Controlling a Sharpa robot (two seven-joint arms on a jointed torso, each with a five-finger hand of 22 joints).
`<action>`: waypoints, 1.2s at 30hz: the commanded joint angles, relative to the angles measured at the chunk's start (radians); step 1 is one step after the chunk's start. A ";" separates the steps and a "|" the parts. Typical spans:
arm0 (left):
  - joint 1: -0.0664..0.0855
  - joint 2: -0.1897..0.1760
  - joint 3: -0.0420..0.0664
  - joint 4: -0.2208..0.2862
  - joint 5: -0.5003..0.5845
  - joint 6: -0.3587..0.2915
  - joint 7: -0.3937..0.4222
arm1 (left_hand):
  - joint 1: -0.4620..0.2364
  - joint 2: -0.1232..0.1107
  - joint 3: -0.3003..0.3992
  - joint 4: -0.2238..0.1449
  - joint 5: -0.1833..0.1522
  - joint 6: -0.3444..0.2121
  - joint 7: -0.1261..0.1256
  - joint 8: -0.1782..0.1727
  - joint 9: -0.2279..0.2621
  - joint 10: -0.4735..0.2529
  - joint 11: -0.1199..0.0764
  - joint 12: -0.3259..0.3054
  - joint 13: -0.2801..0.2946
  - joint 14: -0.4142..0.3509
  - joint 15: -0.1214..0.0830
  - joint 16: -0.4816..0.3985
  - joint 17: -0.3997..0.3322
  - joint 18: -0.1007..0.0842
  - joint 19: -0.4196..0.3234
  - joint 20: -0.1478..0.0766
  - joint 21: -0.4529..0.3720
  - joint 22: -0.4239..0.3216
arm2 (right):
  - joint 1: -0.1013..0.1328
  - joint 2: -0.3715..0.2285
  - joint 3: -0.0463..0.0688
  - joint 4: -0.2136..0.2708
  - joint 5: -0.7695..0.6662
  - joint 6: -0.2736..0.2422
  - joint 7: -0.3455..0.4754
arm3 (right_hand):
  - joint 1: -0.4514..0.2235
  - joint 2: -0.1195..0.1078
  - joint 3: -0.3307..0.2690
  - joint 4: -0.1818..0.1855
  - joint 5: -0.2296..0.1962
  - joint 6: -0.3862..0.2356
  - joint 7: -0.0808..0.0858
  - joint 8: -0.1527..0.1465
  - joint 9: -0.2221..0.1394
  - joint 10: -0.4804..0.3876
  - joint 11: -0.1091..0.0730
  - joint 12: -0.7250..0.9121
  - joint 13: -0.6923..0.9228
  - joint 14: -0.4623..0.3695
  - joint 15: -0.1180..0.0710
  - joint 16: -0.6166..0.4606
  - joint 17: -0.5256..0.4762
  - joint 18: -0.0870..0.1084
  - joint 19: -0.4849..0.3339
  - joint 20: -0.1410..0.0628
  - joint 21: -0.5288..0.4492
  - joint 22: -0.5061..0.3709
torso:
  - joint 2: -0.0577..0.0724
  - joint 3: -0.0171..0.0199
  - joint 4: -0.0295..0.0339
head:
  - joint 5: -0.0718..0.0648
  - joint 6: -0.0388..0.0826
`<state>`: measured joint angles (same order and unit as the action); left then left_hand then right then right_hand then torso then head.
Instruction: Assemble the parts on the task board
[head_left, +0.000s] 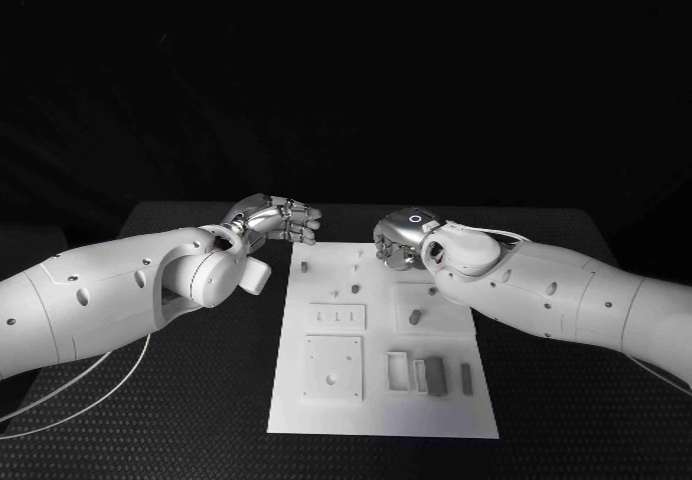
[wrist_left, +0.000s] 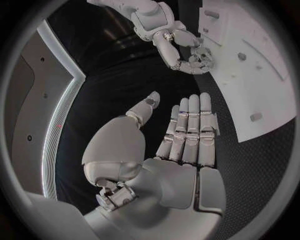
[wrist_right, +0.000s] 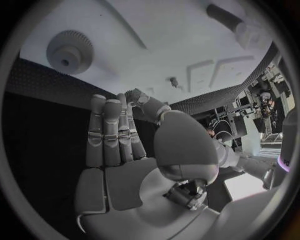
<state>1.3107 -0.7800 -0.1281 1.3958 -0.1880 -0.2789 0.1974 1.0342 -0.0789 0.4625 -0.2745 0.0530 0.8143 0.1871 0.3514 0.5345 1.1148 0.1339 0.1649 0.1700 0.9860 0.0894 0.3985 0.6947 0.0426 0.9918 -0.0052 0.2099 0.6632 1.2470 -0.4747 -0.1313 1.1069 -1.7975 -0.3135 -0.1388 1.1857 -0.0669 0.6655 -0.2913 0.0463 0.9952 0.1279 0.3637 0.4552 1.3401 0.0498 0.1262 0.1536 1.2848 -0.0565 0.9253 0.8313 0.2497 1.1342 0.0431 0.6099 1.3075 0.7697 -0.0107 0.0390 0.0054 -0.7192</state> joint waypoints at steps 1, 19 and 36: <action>0.002 0.004 0.001 0.000 0.004 0.005 0.008 | -0.003 0.003 -0.006 -0.002 -0.004 -0.007 -0.001 -0.006 0.001 0.000 0.000 -0.005 0.001 0.002 0.005 -0.004 0.001 0.009 -0.004 0.000 -0.005 0.001 | 0.000 0.031 0.000 -0.027 -0.062 -0.013 -0.062 | -0.007 -0.004 0.006 -0.002 0.004 0.020 -0.012 0.004 0.005 0.005 -0.001 0.002 0.001 0.001 -0.004 0.007 0.001 0.012 0.002 -0.009 0.007 0.027 | 0.001 0.0000 0.0001 | 0.002 0.004; 0.002 0.016 0.001 -0.008 0.004 0.011 0.008 | -0.003 0.003 -0.007 -0.002 -0.004 -0.007 0.000 -0.006 0.002 0.000 0.000 -0.006 0.002 0.003 0.005 -0.005 0.003 0.009 -0.004 0.000 -0.005 0.001 | -0.010 0.143 -0.011 -0.106 -0.170 -0.036 -0.155 | -0.003 -0.010 0.011 -0.002 0.004 0.024 -0.013 0.004 0.006 0.008 -0.002 0.000 0.007 0.001 -0.005 0.017 0.002 0.012 -0.003 -0.011 0.025 0.027 | 0.001 -0.0007 0.0012 | -0.001 0.015; 0.002 0.022 0.001 -0.010 0.004 0.009 0.010 | -0.003 0.004 -0.007 -0.001 -0.004 -0.007 0.000 -0.007 0.002 0.000 0.000 -0.007 0.003 0.003 0.005 -0.006 0.004 0.009 -0.004 0.000 -0.006 0.001 | -0.024 0.170 -0.013 -0.133 -0.170 -0.017 -0.142 | -0.004 -0.011 0.012 -0.002 0.004 0.025 -0.014 0.004 0.007 0.009 -0.002 -0.001 0.008 0.001 -0.006 0.019 0.002 0.012 -0.004 -0.011 0.029 0.027 | 0.003 -0.0001 0.0019 | 0.005 0.013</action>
<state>1.3112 -0.7589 -0.1281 1.3820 -0.1880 -0.2782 0.1975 1.0342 -0.0789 0.4625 -0.2745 0.0531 0.8143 0.1871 0.3514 0.5354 1.1148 0.1340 0.1649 0.1715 0.9861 0.0894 0.3985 0.6975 0.0380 0.9918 -0.0052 0.2099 0.6638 1.2236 -0.3098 -0.1445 0.9760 -1.9478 -0.3425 -0.2798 1.1741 -0.0794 0.6713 -0.2909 0.0480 1.0052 0.1248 0.3652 0.4570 1.3436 0.0459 0.1254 0.1612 1.2848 -0.0562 0.9390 0.8329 0.2492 1.1344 0.0360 0.6332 1.3081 0.7711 -0.0110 0.0410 0.0110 -0.7086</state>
